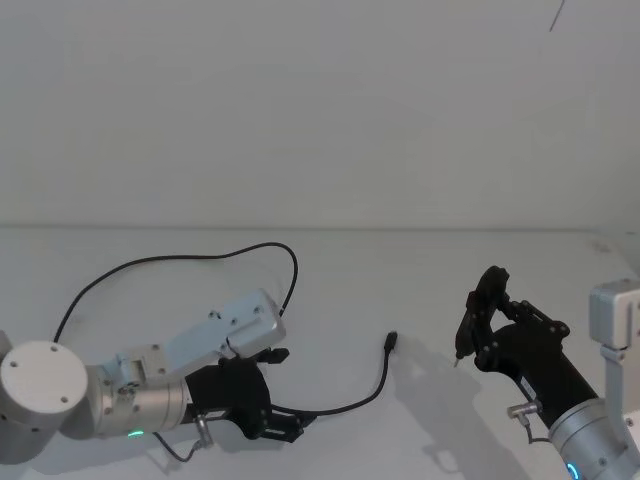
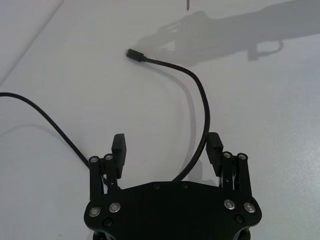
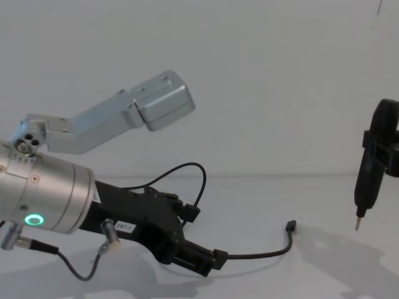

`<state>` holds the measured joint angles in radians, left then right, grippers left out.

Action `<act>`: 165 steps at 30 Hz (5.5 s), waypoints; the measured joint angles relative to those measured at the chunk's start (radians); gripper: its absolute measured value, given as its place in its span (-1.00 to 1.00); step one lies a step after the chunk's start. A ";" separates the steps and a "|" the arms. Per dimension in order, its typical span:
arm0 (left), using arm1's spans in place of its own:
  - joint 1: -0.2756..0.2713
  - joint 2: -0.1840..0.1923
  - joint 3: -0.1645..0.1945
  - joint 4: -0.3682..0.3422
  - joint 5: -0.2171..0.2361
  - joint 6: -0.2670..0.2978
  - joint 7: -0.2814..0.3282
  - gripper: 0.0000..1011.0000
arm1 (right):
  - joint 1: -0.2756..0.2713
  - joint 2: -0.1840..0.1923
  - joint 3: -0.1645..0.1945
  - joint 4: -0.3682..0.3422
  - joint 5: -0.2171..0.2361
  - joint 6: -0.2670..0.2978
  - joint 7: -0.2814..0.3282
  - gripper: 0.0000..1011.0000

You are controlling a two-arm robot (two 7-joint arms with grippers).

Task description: Pick up the data cable with the one hand.

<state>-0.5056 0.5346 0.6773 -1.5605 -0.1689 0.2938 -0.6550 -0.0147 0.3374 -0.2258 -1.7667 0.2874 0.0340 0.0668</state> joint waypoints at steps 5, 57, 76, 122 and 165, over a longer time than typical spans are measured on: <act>-0.011 -0.012 0.009 0.017 0.009 -0.002 -0.004 0.76 | 0.000 0.000 0.000 0.000 0.000 0.000 0.000 -0.45; -0.030 -0.031 0.025 0.043 0.028 -0.007 -0.010 -0.91 | 0.000 0.000 0.000 0.000 0.000 0.000 0.000 -0.45; -0.003 0.063 0.039 -0.103 0.071 -0.118 -0.070 -0.91 | 0.022 0.032 0.032 -0.010 0.053 0.010 0.092 -0.45; 0.011 0.187 0.052 -0.295 0.079 -0.236 -0.150 -0.91 | 0.056 0.089 0.058 -0.113 0.201 0.132 0.186 -0.45; 0.011 0.190 0.052 -0.300 0.079 -0.239 -0.152 -0.91 | 0.123 0.102 0.007 -0.035 0.228 0.214 0.156 -0.45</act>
<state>-0.4941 0.7245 0.7297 -1.8606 -0.0900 0.0552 -0.8068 0.1088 0.4391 -0.2185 -1.8020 0.5158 0.2476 0.2232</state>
